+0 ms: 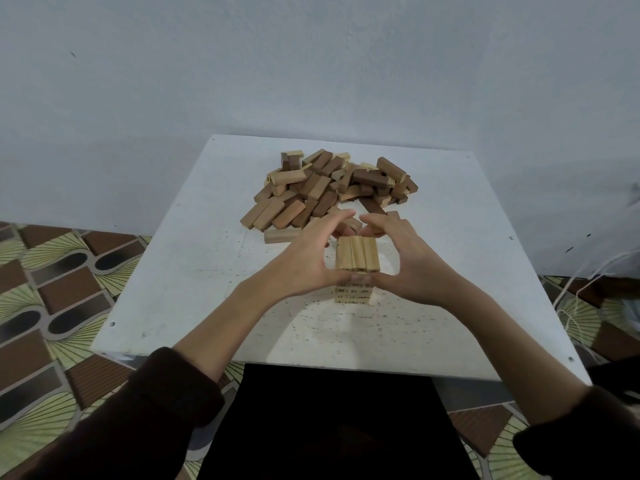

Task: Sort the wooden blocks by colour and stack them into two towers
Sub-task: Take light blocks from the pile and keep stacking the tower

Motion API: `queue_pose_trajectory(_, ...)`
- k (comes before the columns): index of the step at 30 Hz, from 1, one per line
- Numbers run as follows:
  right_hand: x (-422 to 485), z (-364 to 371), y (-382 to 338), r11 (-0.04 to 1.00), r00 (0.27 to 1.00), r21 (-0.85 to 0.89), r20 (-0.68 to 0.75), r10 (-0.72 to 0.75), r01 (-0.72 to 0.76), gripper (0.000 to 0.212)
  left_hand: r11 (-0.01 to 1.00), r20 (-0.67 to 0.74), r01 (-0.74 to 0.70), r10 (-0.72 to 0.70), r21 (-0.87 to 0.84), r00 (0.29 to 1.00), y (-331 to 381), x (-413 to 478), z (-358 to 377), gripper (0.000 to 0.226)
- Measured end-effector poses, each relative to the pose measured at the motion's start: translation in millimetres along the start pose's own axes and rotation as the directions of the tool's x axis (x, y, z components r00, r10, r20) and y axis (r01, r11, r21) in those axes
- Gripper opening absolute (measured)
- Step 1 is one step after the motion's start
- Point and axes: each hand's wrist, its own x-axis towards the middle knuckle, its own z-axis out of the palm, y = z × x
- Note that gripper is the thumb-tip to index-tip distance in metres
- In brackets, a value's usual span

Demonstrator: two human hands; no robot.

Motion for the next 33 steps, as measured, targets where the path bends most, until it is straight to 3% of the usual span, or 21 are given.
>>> queue_pose_trajectory(20, 0.8, -0.9, -3.6, 0.99, 0.995, 0.103, 0.05, 0.087, -0.092, 0.081, 1.0, -0.008, -0.003, 0.003, -0.013, 1.0, -2.5, 1.1, 4.4, 0.088)
queue_pose_trajectory(26, -1.1, -3.5, -2.3, 0.976, 0.988, 0.157, 0.066, 0.142, -0.151, 0.087, 0.99, 0.02, 0.073, -0.071, -0.118, 0.997, 2.9, -3.3, 3.7, 0.105)
queue_pose_trajectory(29, -5.8, -3.3, -4.1, 0.929, 0.972, 0.286, 0.085, 0.219, -0.235, 0.071, 0.909, 0.054, 0.158, -0.149, -0.386, 0.987, 1.2, -11.3, 7.3, 0.091)
queue_pose_trajectory(31, -9.8, 3.1, -12.2, 0.844, 0.959, 0.458, 0.083, 0.272, -0.279, 0.043, 0.755, 0.083, 0.246, -0.247, -0.608, 0.965, 6.1, -17.4, 13.8, 0.076)
queue_pose_trajectory(33, -12.2, 14.2, -21.2, 0.755, 0.942, 0.584, 0.056, 0.33, -0.299, 0.043, 0.635, 0.118, 0.306, -0.321, -0.709, 0.94, 11.5, -21.2, 22.3, 0.074)
